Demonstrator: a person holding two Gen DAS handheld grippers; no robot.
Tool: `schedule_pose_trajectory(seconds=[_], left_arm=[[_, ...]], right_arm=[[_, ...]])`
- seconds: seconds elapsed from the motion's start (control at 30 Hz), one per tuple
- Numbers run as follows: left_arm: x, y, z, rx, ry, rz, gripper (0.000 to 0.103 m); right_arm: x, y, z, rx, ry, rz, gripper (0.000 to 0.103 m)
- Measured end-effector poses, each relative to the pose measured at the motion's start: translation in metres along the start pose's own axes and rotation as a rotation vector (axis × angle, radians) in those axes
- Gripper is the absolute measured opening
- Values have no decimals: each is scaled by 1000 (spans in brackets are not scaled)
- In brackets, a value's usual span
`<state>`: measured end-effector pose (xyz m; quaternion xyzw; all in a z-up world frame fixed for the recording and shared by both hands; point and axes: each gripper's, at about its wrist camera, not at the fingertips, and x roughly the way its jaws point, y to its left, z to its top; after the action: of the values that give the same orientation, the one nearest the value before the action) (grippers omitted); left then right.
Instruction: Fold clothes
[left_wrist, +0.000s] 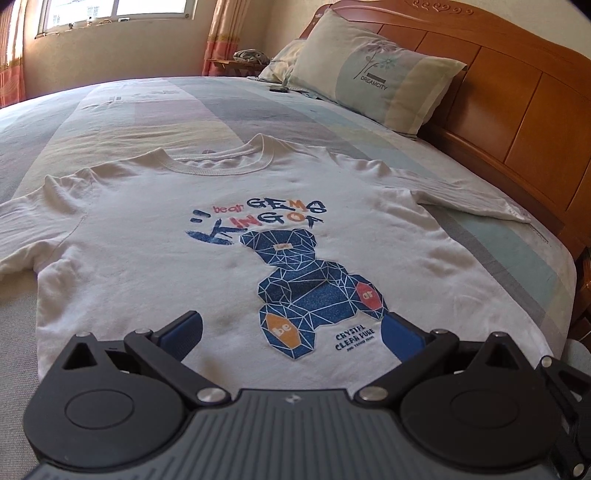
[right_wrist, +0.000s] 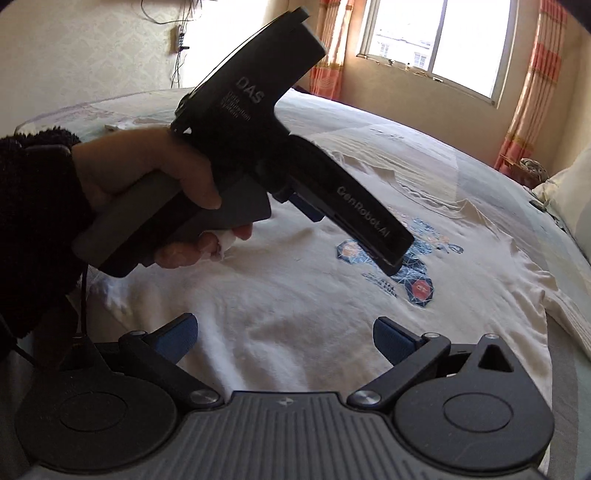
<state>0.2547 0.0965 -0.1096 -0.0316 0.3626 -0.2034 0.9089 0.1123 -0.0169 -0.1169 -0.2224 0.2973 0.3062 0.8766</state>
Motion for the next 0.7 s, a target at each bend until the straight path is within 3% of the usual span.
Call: schedule_pose_trajectory(seconds=[0.07,0.17,0.23,0.33,0.43,0.5,0.57,0.7], left_arm=[[1,1,0,-5,3,-4,102],[-1,-5,2,12,-14,-25,102],[-3,-10,4,28,-25,-44,102],[-3,-16,4,46,-24,-45,102],[2,-18,3,50,-10,-35,102],[6,-20,4,49,3,-29,102],[9,-20,4,51,8,-29,102],[13,-21,7,53,10,-28,102]], right_arm=[[-2,15,-3,9,-30,-8,103],[-9,30,-2,-43,-20,74,103],[-16,24,-4,-59,-33,59,103],[-23,-2,-7,8,-24,-15,103],[-23,-41,-23,170,46,-84,103],[-26,-64,-43,337,95,-53,103],[-44,-79,-64,480,51,-16,103],[-57,-80,-64,453,94,-32,103]])
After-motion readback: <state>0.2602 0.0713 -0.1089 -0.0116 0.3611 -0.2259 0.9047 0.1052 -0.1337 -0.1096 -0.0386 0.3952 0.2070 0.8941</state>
